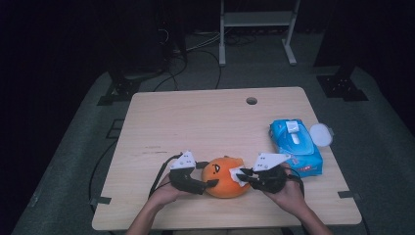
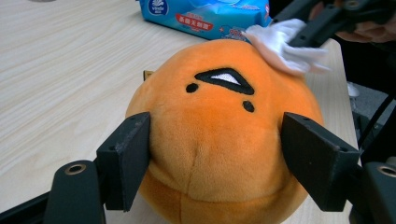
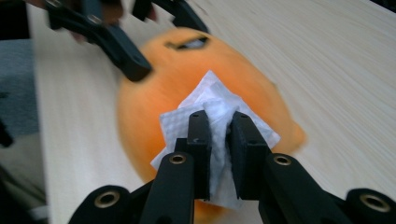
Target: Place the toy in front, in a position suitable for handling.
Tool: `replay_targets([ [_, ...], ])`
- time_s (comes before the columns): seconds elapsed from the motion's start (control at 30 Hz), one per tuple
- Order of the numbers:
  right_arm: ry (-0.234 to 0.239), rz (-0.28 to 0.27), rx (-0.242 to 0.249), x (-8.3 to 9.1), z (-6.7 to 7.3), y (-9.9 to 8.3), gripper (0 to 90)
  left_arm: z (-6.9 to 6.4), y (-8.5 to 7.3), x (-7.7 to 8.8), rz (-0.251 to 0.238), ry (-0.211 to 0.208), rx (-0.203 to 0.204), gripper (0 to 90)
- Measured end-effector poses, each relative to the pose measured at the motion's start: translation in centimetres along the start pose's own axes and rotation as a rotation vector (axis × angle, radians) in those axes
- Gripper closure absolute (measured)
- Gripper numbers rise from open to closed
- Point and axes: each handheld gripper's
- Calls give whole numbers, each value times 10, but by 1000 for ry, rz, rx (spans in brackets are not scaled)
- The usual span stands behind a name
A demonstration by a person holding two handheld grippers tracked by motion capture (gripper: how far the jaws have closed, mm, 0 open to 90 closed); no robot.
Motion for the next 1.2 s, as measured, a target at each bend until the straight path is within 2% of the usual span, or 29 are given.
replay_targets([
  [0.03,0,0,0,0,0,0,784,0,0,0,0,0,0,260],
  [0.07,-11,7,-30,1,-8,-5,784,1,-1,1,-4,-3,10,260],
  [0.1,-11,7,-30,1,-8,-5,784,1,-1,1,-4,-3,10,260],
  [0.13,-31,15,-42,2,-12,-8,784,1,-1,0,-2,0,10,260],
  [0.23,-37,13,-49,3,-12,-8,784,1,0,-1,-1,9,17,260],
  [0.3,-36,5,-32,3,-7,-5,784,-2,2,-3,0,23,18,260],
  [0.33,1,-16,-23,3,2,0,784,-6,4,-5,-3,38,8,259],
  [0.37,1,-16,-23,3,2,0,784,-6,4,-5,-3,38,8,259],
  [0.4,30,-29,-17,2,6,3,784,-7,5,-7,-6,39,11,259],
  [0.43,42,-27,-2,0,11,5,783,-8,6,-7,2,40,-1,258],
  [0.47,27,-7,35,-3,18,8,783,-8,7,-7,4,38,-9,233],
  [0.5,27,-7,35,-3,18,8,783,-7,7,-5,4,34,-11,233],
  [0.53,37,-9,19,-4,15,6,783,-6,8,0,-16,17,9,184],
  [0.57,37,-9,19,-4,15,6,783,-6,8,0,-16,17,9,170],
  [0.63,24,-11,-8,-3,6,2,783,-6,7,0,-11,5,14,155],
  [0.7,23,-13,-21,-2,2,1,783,-7,5,-4,7,1,6,158],
  [0.73,14,-13,-34,-1,-1,0,783,-8,5,-6,9,0,-4,209],
  [0.77,14,-13,-34,-1,-1,0,783,-10,5,-8,7,11,-10,209],
  [0.83,-18,-9,-6,0,7,2,783,-10,7,-9,11,38,-15,252],
  [0.9,-19,-14,1,1,10,3,784,-10,7,-9,7,39,-7,257],
  [0.93,14,-28,5,1,15,6,783,-10,6,-10,3,42,0,257],
  [0.97,14,-28,5,1,15,6,783,-10,6,-10,3,42,0,257],
  [1.0,51,-39,14,-1,21,9,783,-11,6,-11,9,43,1,258],
  [1.03,51,-39,14,-1,21,9,783,-11,6,-11,9,43,1,259],
  [1.07,42,-30,36,-4,24,11,782,-10,6,-10,21,45,-7,261],
  [1.17,39,-34,26,-4,20,10,782,-9,4,-10,21,39,0,264],
  [1.2,12,-32,9,-3,13,9,782,-9,3,-10,19,36,1,264],
])
Point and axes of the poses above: each handheld gripper's, and its own axes: x roughly backward along the jaws, y roughly out of its top, z roughly to its left, and after that the axes turned 6 degrees about -y, right-handed
